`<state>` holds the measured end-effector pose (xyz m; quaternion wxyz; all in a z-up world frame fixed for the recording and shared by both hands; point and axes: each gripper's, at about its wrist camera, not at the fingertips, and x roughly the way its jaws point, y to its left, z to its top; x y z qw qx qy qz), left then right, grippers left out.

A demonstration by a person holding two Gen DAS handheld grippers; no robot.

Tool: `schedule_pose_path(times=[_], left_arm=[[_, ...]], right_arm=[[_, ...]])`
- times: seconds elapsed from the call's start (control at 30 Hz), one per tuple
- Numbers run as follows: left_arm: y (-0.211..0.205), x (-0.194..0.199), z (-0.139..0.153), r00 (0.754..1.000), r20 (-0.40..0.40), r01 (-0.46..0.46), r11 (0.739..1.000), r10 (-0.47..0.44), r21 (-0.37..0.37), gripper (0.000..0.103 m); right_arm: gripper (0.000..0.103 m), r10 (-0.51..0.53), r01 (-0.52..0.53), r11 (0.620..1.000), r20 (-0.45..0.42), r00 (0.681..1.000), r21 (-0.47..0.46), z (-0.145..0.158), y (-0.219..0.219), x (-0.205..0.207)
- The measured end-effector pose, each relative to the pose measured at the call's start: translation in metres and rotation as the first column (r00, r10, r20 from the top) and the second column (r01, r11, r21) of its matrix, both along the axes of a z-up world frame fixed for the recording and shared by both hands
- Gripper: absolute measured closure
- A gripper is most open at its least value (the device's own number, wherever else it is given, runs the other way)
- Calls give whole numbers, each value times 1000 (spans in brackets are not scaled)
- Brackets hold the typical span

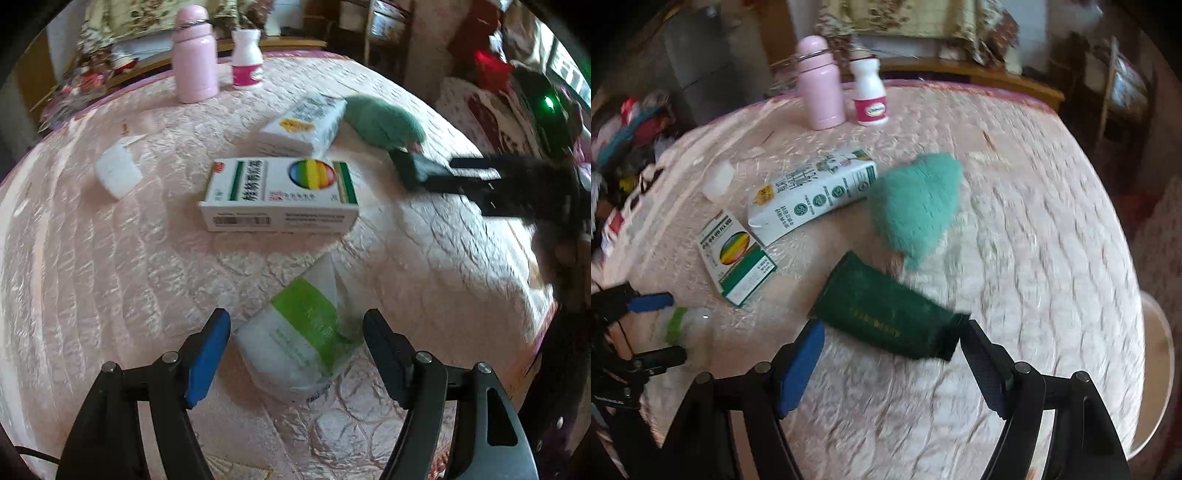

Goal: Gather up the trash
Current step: 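Grasp the white plastic bag with the left tool while the right tool grasps the dark green wrapper, then carry the plastic bag and green wrapper to the bucket and open both tools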

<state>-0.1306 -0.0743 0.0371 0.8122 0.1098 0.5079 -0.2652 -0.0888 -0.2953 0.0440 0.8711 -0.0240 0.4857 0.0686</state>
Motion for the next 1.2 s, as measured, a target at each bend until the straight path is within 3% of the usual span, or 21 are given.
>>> schedule_pose_path(times=[0.17, 0.27, 0.3, 0.33, 0.37, 0.5, 0.67, 0.93, 1.2], left_arm=[[-8, -4, -5, 999, 6, 47, 998, -47, 30, 29], [-13, -7, -3, 999, 14, 48, 998, -48, 42, 39], [-16, -7, -2, 999, 9, 48, 998, -49, 35, 48], [-17, -8, 0, 999, 5, 43, 999, -43, 29, 53], [-19, -8, 2, 1000, 2, 31, 999, -31, 20, 54], [-24, -10, 13, 1000, 6, -25, 999, 25, -43, 56], [-40, -14, 27, 999, 5, -45, 994, 46, -103, 56], [-92, -16, 44, 998, 38, -51, 993, 56, -108, 56], [-157, -23, 53, 997, 75, -6, 995, 14, -96, 56]], right_arm=[[24, 90, -91, 995, -38, 995, -32, -17, 5, 26], [24, 95, -96, 995, -30, 995, -17, -19, 6, 25], [33, 96, -96, 995, -14, 995, 7, -16, 6, 21], [64, 86, -87, 996, 3, 996, 20, -14, 5, 18], [69, 70, -70, 997, 12, 997, 31, -12, 5, 14], [72, 27, -29, 995, 21, 999, 98, -6, -2, -2], [72, -26, 18, 994, 78, 997, 103, 12, -19, -34], [72, -134, 118, 985, 135, 982, 124, 38, -55, -71], [72, -235, 216, 967, 139, 962, 135, 45, -110, -94]])
